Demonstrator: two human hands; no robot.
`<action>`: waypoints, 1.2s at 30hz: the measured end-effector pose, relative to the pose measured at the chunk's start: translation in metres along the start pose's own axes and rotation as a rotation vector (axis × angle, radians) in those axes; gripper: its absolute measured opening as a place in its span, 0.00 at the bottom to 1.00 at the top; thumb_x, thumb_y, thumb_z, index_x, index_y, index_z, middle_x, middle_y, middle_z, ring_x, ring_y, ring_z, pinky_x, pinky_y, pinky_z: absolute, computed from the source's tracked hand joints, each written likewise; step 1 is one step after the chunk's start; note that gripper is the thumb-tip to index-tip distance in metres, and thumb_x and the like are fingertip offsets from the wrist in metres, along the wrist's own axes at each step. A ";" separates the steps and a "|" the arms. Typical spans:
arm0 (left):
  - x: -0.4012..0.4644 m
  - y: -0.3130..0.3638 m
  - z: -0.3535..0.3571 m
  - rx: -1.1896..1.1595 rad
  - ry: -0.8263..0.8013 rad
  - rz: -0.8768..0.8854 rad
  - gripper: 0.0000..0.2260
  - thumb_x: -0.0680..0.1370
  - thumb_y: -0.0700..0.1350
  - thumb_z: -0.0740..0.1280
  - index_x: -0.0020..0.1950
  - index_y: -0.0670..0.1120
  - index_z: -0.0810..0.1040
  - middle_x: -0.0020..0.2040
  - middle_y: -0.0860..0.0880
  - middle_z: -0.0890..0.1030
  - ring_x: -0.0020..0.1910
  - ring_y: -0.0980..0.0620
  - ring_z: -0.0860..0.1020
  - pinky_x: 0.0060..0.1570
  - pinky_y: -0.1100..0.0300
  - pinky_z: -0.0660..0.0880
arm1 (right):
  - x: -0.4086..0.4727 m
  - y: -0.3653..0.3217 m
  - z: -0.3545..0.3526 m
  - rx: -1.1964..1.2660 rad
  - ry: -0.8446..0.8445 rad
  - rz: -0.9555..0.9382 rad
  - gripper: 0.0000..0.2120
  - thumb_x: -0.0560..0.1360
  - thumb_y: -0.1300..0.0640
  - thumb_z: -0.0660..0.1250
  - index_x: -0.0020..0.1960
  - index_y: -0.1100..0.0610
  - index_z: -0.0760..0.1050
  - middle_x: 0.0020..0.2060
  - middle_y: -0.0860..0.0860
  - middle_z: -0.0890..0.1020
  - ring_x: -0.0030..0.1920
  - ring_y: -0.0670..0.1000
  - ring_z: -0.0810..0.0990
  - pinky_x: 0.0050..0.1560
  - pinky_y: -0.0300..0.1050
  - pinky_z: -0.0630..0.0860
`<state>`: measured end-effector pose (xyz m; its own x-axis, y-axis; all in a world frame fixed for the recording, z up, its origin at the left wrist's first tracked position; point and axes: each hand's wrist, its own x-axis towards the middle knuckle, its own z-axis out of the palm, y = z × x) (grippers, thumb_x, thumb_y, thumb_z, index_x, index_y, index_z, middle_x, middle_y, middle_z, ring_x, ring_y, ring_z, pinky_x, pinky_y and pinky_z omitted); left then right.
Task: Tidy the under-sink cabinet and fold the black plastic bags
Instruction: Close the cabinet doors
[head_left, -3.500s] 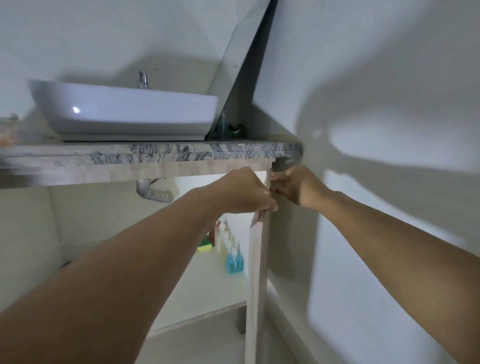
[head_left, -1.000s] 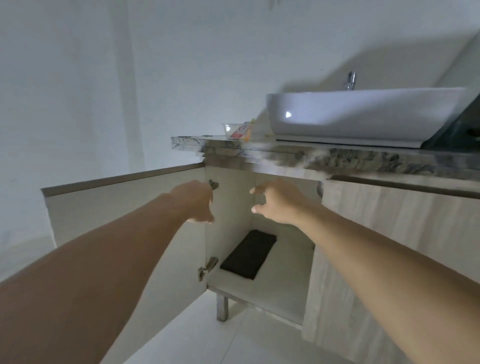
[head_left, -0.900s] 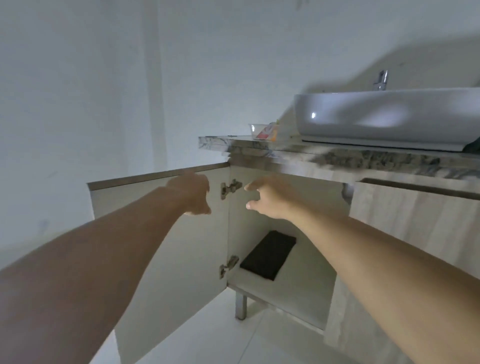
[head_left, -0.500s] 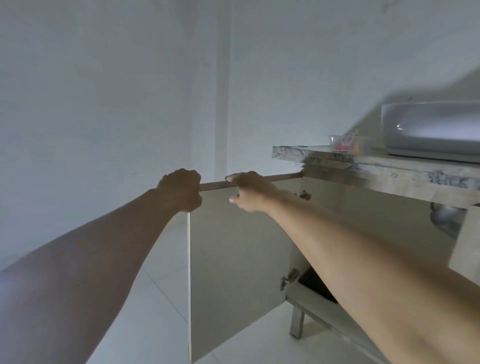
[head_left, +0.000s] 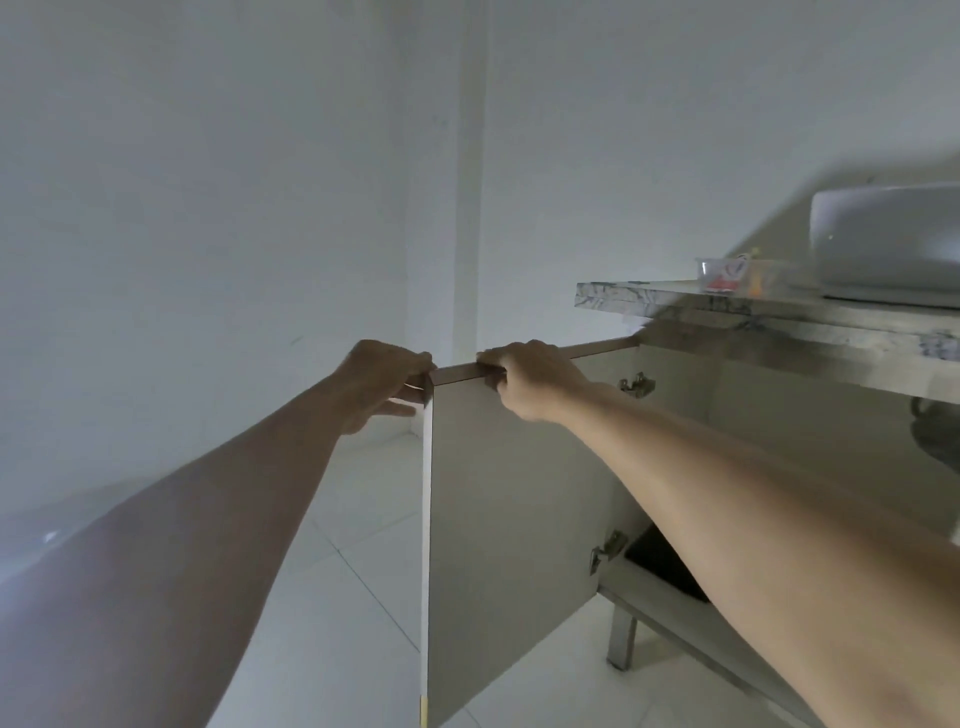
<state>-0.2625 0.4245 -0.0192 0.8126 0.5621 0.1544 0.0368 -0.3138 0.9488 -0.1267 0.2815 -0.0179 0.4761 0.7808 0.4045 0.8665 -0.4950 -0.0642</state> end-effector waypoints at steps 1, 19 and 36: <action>-0.001 0.001 0.002 -0.061 -0.034 -0.040 0.12 0.81 0.45 0.63 0.51 0.38 0.82 0.44 0.42 0.84 0.44 0.44 0.82 0.56 0.46 0.78 | -0.003 0.003 -0.003 -0.005 0.013 -0.010 0.10 0.79 0.59 0.58 0.50 0.50 0.77 0.45 0.50 0.80 0.50 0.59 0.77 0.47 0.47 0.72; -0.011 -0.018 0.150 -0.050 -0.783 -0.256 0.17 0.79 0.35 0.61 0.66 0.46 0.77 0.65 0.50 0.79 0.63 0.46 0.77 0.62 0.38 0.72 | -0.109 0.081 -0.070 0.273 0.105 0.167 0.16 0.69 0.58 0.67 0.36 0.73 0.74 0.44 0.66 0.82 0.34 0.63 0.80 0.33 0.47 0.74; -0.008 0.038 0.344 0.403 -0.297 0.495 0.32 0.78 0.45 0.68 0.75 0.39 0.54 0.72 0.46 0.61 0.69 0.44 0.69 0.62 0.56 0.69 | -0.216 0.199 -0.118 -0.061 0.156 0.296 0.11 0.68 0.54 0.64 0.35 0.59 0.81 0.29 0.55 0.81 0.31 0.56 0.80 0.28 0.49 0.74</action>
<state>-0.0680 0.1447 -0.0795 0.9119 0.0646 0.4053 -0.2127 -0.7703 0.6012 -0.0748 -0.0305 -0.0108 0.6732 0.5344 0.5111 0.6811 -0.7173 -0.1471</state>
